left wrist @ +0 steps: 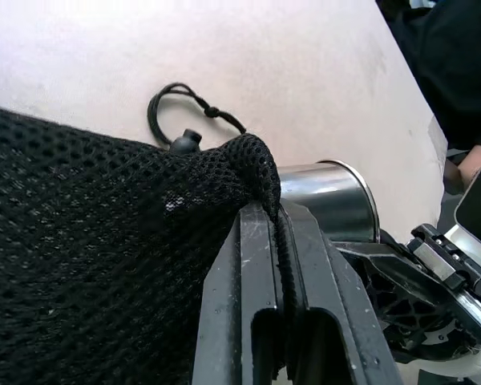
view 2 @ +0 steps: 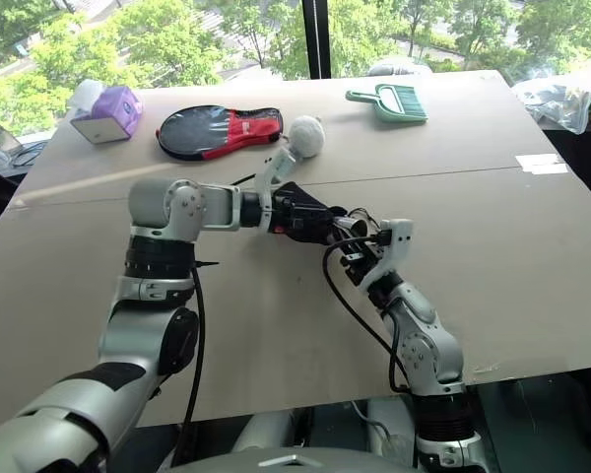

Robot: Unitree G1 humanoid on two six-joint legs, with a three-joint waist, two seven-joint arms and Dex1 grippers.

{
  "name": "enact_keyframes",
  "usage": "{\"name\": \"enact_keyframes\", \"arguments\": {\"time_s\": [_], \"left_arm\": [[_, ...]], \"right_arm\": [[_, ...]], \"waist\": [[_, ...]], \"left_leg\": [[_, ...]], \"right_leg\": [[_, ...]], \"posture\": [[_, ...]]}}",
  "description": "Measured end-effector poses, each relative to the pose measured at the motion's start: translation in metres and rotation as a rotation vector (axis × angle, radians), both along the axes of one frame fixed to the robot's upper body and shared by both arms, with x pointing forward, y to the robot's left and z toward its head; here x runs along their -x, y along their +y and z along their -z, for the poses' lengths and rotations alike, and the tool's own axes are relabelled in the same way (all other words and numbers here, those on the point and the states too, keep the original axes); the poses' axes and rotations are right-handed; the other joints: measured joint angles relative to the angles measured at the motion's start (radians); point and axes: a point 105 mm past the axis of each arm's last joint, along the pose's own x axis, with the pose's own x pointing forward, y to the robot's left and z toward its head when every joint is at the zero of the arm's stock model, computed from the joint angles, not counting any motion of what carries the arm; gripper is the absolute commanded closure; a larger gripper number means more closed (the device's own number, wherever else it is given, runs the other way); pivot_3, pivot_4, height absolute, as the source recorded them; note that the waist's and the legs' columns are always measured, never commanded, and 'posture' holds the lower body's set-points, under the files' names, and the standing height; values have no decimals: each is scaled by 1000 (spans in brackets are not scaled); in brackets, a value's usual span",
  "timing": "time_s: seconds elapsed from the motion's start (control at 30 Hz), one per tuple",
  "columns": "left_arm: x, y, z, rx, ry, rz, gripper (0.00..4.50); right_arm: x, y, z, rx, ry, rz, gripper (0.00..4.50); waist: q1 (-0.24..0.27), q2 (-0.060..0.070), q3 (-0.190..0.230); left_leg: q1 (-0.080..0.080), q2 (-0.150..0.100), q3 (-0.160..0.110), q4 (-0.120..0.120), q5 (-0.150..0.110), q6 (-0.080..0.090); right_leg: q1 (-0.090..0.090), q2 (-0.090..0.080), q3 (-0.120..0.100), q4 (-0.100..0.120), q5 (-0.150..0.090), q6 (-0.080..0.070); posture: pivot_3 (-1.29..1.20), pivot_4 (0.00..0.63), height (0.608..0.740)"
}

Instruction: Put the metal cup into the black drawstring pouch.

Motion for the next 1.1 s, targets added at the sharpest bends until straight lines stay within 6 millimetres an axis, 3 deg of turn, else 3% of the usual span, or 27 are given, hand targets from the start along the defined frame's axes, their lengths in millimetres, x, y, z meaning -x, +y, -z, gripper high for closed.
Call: {"name": "enact_keyframes", "arguments": {"time_s": [0.27,0.67,0.8,0.97,1.1], "left_arm": [[-2,2,2,-30,-77,17,4437],[15,-6,-17,21,-157,109,4437],[17,-7,-13,-15,-194,132,4437],[16,-10,-17,-4,-229,139,4437],[21,-13,-19,41,-192,146,4437]], "right_arm": [[1,27,8,238,-112,-130,4500],[-18,29,2,341,-214,-146,4500],[-18,34,2,510,-335,-156,4500],[-16,40,-4,596,-438,-195,4500],[-18,47,-12,790,-612,-268,4500]], "waist": [[-1,0,0],[-3,0,0],[-2,0,0],[-3,0,0],[-4,0,0]], "left_leg": [[0,0,0,0,0,0],[0,0,0,0,0,0],[0,0,0,0,0,0],[0,0,0,0,0,0],[0,0,0,1,0,0]], "right_leg": [[0,0,0,0,0,0],[0,0,0,0,0,0],[0,0,0,0,0,0],[0,0,0,0,0,0],[0,0,0,0,0,0]], "posture": [[0,150,740],[0,150,740],[0,150,740],[0,150,740],[0,150,740]]}}
